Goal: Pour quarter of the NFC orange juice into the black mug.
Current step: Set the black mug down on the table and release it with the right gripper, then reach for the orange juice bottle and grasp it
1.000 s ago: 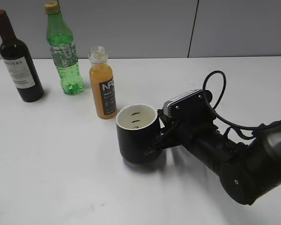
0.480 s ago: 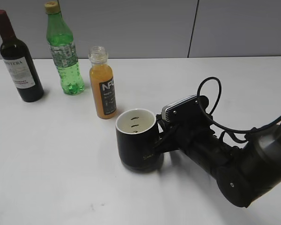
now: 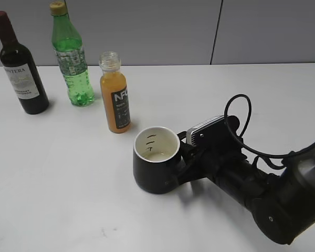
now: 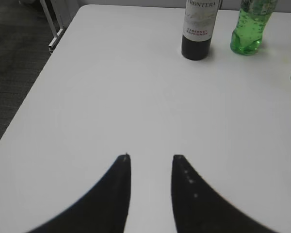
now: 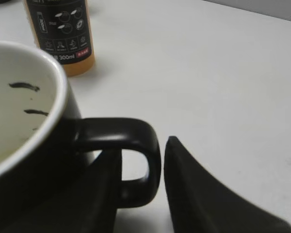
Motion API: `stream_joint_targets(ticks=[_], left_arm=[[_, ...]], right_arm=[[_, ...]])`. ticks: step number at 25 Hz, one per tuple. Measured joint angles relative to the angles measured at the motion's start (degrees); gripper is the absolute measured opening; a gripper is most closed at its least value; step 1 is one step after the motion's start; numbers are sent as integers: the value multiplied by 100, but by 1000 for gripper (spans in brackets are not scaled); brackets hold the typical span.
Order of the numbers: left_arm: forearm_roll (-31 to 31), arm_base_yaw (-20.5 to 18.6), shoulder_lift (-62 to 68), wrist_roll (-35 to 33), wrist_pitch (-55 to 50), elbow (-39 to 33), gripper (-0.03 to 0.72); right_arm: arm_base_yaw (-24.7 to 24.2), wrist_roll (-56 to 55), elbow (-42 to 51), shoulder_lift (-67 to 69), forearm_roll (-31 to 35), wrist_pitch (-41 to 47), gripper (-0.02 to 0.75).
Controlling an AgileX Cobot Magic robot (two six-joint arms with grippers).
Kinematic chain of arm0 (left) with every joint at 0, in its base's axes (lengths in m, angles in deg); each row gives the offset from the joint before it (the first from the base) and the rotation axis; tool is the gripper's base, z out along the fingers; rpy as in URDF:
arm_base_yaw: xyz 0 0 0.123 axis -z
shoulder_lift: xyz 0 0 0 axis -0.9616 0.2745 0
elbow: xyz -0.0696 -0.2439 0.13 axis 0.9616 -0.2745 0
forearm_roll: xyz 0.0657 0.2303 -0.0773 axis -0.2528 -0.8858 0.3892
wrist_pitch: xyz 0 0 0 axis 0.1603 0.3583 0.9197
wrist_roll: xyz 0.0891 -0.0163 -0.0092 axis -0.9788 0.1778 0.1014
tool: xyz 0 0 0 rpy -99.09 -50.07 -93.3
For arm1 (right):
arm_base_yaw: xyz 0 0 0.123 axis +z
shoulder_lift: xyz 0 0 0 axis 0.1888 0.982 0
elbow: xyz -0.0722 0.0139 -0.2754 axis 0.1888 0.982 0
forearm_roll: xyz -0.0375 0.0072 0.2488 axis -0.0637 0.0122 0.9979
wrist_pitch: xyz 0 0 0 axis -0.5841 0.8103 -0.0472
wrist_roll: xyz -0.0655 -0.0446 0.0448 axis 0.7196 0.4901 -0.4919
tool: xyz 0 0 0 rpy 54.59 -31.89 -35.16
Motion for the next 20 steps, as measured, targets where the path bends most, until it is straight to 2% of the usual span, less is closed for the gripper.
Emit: stream_joint_targets(ticks=[10, 13, 20], left_arm=[[4, 0, 0, 0, 0, 0, 231], [4, 0, 0, 0, 0, 0, 231], [4, 0, 0, 0, 0, 0, 231]], right_arm=[[0, 35, 231, -5, 64, -155, 537], [0, 95, 330, -90, 75, -161, 576], [0, 122, 1004, -551, 107, -83, 587]])
